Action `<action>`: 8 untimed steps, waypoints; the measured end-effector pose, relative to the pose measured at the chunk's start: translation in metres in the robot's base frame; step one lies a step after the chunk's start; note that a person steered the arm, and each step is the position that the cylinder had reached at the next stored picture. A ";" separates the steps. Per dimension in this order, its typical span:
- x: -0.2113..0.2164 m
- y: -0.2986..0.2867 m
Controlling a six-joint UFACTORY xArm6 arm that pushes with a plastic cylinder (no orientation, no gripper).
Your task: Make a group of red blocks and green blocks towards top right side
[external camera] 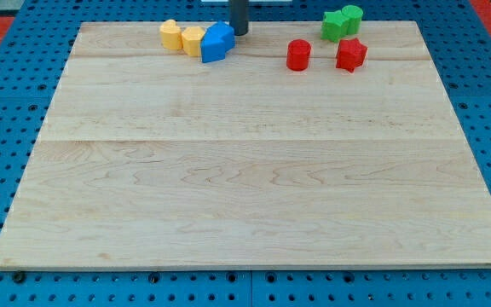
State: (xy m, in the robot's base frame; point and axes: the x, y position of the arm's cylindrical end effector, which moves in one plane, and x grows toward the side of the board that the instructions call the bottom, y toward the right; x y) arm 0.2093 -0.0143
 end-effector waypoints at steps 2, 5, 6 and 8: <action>0.047 0.038; 0.051 0.134; 0.079 0.120; 0.074 0.207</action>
State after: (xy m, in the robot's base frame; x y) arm 0.2836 0.1924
